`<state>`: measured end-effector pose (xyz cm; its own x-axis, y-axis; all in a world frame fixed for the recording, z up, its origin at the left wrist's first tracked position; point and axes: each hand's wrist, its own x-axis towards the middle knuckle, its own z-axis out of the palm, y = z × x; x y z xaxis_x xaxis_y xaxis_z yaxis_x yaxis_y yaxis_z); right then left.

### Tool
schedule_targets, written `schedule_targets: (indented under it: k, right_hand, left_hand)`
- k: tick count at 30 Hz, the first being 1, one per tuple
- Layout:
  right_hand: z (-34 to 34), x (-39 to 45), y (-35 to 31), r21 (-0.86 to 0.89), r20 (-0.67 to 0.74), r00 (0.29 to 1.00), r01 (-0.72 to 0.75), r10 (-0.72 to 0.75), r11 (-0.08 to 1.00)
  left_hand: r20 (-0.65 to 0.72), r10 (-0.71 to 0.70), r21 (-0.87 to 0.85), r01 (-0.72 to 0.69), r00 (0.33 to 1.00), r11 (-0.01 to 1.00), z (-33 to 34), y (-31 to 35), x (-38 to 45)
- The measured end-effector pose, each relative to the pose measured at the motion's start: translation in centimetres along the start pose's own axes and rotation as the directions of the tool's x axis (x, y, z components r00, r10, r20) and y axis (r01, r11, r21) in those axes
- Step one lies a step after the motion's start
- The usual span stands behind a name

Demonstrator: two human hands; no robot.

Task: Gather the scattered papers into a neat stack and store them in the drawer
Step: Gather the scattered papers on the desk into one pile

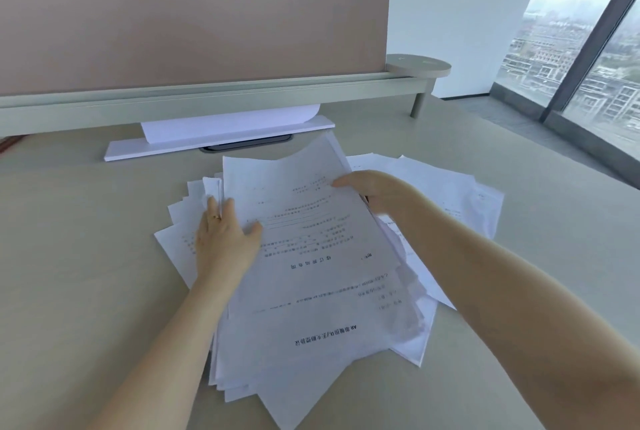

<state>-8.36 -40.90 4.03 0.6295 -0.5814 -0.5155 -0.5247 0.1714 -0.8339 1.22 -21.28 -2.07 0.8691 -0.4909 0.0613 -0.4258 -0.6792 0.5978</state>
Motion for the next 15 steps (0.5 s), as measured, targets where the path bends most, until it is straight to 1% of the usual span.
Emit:
schedule_targets:
  k: [2, 4, 7, 9, 11, 13, 15]
  right_hand:
    - [-0.5, 0.1, 0.3, -0.020, 0.015, 1.000, -0.025, 0.026, 0.999]
    - [-0.7, -0.4, 0.5, -0.048, 0.068, 0.997, -0.031, 0.034, 0.998]
    - [-0.3, -1.2, 0.4, -0.151, 0.134, 0.990, -0.028, 0.048, 0.988]
    - [0.3, -1.6, 0.3, -0.205, 0.136, 0.991, 0.031, -0.003, 0.978]
    - [0.5, -1.9, 0.4, -0.209, 0.130, 0.989, 0.100, -0.073, 0.973]
    - [-0.1, -2.2, 0.8, -0.175, 0.128, 0.979, 0.177, -0.156, 0.968]
    - [-2.3, -2.6, 0.8, -0.094, 0.083, 0.967, 0.250, -0.243, 0.964]
  left_hand:
    - [0.002, -0.006, -0.021, 0.006, 1.000, 1.000, 0.0, -0.1, 0.0]
    - [-0.002, 0.002, -0.022, -0.002, 1.000, 1.000, 0.0, -0.2, -0.2]
    - [-0.013, 0.014, -0.074, -0.015, 1.000, 0.997, 0.0, -0.3, -0.4]
    - [-0.043, 0.014, -0.148, -0.020, 0.999, 0.989, -0.1, -0.4, -0.5]
    - [-0.071, 0.008, -0.239, -0.025, 0.997, 0.971, -0.3, -0.3, -0.5]
    - [-0.087, 0.029, -0.315, -0.055, 0.996, 0.948, -0.5, -0.2, -0.6]
    - [-0.130, 0.078, -0.360, -0.120, 0.988, 0.925, -0.7, 0.0, -0.6]
